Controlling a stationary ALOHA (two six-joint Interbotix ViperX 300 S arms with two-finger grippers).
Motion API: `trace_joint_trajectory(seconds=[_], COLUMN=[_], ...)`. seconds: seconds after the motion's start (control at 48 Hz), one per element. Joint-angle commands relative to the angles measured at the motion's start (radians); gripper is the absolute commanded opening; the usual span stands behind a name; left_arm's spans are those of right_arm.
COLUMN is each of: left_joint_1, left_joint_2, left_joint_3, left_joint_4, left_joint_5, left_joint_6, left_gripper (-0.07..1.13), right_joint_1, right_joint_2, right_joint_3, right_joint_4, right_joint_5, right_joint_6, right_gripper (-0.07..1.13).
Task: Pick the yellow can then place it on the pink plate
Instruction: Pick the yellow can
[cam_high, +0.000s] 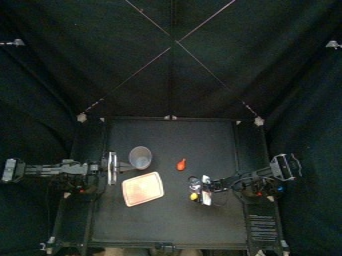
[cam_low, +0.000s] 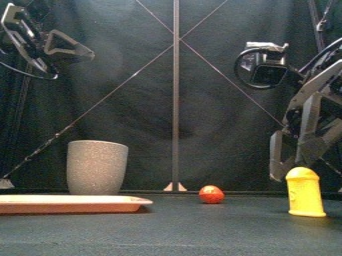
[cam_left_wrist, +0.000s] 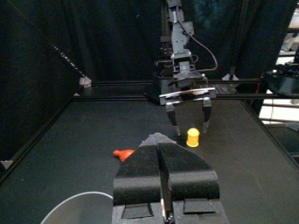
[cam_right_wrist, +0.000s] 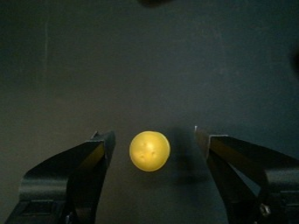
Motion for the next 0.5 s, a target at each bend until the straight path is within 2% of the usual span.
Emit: trace_joint_trajectory(seconds=[0.021, 0.5], left_joint_1=[0.005, 0.018], left_joint_2=[0.003, 0.003], left_joint_3=[-0.029, -0.032], left_joint_4=[0.002, 0.009], left_joint_5=[-0.011, -0.035], left_joint_6=[0.002, 0.002], left_gripper=[0.02, 0.02], right_joint_1=[0.014, 0.018], right_joint_2=[0.011, 0.077], right_joint_3=[-0.025, -0.043], right_joint_4=[0.003, 0.021], right_joint_5=[0.003, 0.029], right_joint_6=[0.003, 0.005], right_gripper=[1.02, 1.02])
